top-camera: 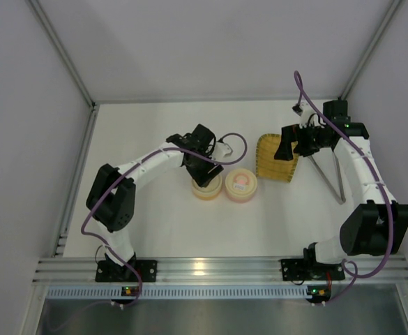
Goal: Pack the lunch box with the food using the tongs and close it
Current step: Close the box lid on the packing box.
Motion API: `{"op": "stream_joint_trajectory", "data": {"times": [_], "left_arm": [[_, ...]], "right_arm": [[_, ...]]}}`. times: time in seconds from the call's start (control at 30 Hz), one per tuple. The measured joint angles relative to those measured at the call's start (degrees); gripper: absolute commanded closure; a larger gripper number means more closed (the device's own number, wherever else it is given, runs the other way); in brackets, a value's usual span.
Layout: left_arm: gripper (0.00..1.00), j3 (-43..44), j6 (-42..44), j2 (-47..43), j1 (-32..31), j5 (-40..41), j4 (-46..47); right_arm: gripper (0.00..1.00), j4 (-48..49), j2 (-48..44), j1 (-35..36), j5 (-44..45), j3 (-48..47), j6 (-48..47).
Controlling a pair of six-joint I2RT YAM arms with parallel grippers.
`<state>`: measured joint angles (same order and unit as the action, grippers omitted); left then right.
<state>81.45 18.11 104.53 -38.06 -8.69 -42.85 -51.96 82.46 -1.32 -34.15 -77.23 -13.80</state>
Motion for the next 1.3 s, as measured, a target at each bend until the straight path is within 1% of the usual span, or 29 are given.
{"op": "stream_joint_trajectory", "data": {"times": [0.1,0.2,0.4,0.6,0.87,1.13,1.3], "left_arm": [[0.34,2.0,0.0,0.0,0.0,0.0,-2.5],[0.36,5.7,0.0,0.0,-0.1,0.0,-4.4],[0.47,10.0,2.7,-1.0,-0.1,0.1,-6.8],[0.52,10.3,6.1,-1.0,-0.1,-2.1,-10.7],[0.53,10.3,8.0,0.2,-0.2,-3.9,-12.2],[0.52,10.3,6.1,2.0,-0.6,-1.7,-11.0],[0.54,10.3,6.0,2.1,-0.8,-1.5,-10.6]], "right_arm": [[0.01,0.0,0.0,0.0,-0.1,0.0,0.0],[0.01,0.0,0.0,0.0,-0.2,0.0,0.0],[0.01,0.0,0.0,0.0,-0.3,0.0,0.0],[0.01,0.0,0.0,0.0,-0.5,0.0,0.0],[0.01,0.0,0.0,0.0,-0.7,0.0,0.0],[0.0,0.0,0.0,0.0,-0.7,0.0,0.0],[0.01,0.0,0.0,0.0,-0.7,0.0,0.0]]}}
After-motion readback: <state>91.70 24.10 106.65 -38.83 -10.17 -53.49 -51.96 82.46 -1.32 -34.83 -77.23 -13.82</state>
